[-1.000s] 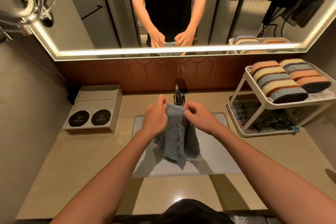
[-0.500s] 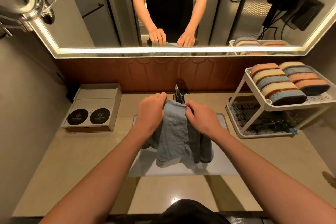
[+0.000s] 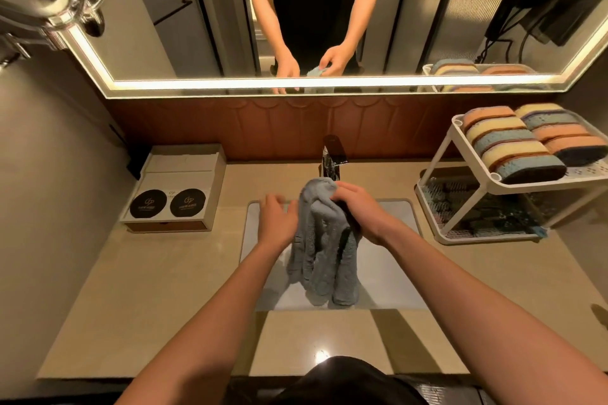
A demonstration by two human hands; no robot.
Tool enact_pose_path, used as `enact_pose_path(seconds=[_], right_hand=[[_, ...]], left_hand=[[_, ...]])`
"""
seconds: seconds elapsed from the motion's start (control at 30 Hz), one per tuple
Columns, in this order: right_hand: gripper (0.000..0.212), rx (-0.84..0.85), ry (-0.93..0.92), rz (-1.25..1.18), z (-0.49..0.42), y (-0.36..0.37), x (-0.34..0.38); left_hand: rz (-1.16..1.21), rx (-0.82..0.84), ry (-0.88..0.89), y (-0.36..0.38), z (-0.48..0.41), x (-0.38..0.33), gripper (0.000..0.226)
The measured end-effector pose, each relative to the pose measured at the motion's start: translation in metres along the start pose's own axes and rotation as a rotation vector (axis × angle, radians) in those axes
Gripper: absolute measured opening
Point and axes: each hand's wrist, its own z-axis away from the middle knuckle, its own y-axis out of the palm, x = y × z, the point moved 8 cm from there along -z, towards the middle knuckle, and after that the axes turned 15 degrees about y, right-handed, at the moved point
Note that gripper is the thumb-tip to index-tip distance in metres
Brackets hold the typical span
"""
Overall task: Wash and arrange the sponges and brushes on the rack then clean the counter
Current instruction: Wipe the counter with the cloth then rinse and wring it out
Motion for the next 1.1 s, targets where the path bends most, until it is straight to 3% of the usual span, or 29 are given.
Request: enact_pose_path(seconds=[0.1,0.2,0.33,0.43,0.53,0.63,0.87,1.0,1.1], right_hand=[[0.031,0.069,0.076,-0.167,-0.002,0.005,-0.008],[0.047,0.197,0.195,-0.399,-0.001,0.007,-0.019],[0.048,0.325,0.155,-0.546,0.009,0.007,-0.011],[0.043,0.353,0.132,-0.584,0.015,0.007,-0.004],[0.043,0.351,0.116,-0.614,0.02,0.005,0.003],[0.045,0.349,0.09,-0.649,0.022,0.002,0.009],[0.046,0.326,0.059,-0.711,0.029,-0.004,0.017],[0.041,0.308,0.055,-0.752,0.029,-0.007,0.015],[0.042,0.294,0.055,-0.758,0.026,-0.007,0.012]], left_hand=[[0.262,0.157,-0.308,0.036,0.041,0.051,0.031],[0.453,0.316,-0.465,0.065,0.073,0.078,0.026],[0.561,0.349,-0.464,0.079,0.076,0.072,0.022],[0.691,0.279,-0.491,0.085,0.068,0.067,0.023],[0.871,0.229,-0.554,0.092,0.066,0.062,0.009],[0.969,0.219,-0.66,0.099,0.069,0.061,0.015],[1.119,0.409,-0.942,0.112,0.095,0.065,0.037],[1.193,0.502,-1.03,0.114,0.108,0.056,0.064],[1.241,0.485,-0.983,0.11,0.104,0.056,0.078]])
